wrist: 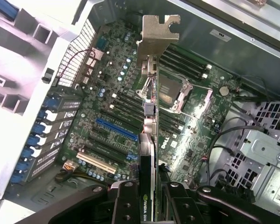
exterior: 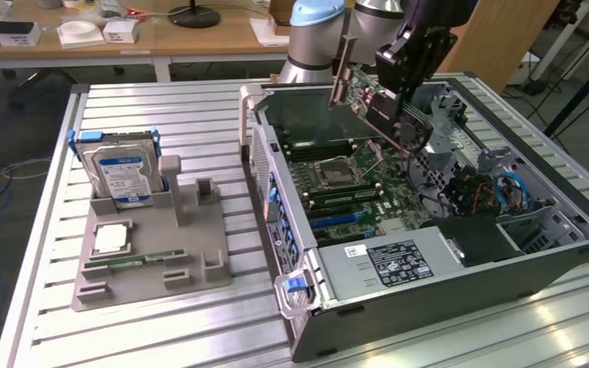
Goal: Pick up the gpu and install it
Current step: 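Insert the gpu into the slot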
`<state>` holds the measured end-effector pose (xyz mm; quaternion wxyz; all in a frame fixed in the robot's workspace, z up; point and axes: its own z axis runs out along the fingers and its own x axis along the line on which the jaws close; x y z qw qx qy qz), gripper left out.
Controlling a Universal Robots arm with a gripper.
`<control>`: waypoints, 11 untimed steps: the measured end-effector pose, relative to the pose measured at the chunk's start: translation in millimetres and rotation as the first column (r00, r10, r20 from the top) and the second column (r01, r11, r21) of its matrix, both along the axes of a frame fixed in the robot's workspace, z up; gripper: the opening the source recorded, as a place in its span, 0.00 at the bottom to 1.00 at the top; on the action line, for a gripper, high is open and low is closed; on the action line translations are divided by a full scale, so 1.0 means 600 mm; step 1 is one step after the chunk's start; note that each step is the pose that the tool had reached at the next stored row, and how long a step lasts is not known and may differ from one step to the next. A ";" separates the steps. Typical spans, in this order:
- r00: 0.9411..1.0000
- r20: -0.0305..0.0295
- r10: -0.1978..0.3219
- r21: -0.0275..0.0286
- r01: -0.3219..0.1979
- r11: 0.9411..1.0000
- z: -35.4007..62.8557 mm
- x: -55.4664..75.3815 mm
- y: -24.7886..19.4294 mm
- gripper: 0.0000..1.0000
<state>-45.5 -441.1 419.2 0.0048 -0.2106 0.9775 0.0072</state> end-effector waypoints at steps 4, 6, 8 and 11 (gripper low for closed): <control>1.000 0.000 0.017 0.000 -0.017 1.000 0.000 0.000 0.0000 0.26; 1.000 0.000 0.026 0.000 -0.026 1.000 0.000 0.000 0.0000 0.26; 0.999 0.000 0.033 0.000 -0.033 0.999 0.000 0.000 0.0000 0.26; 0.999 0.000 0.045 0.000 -0.045 0.999 0.000 0.000 0.0000 0.26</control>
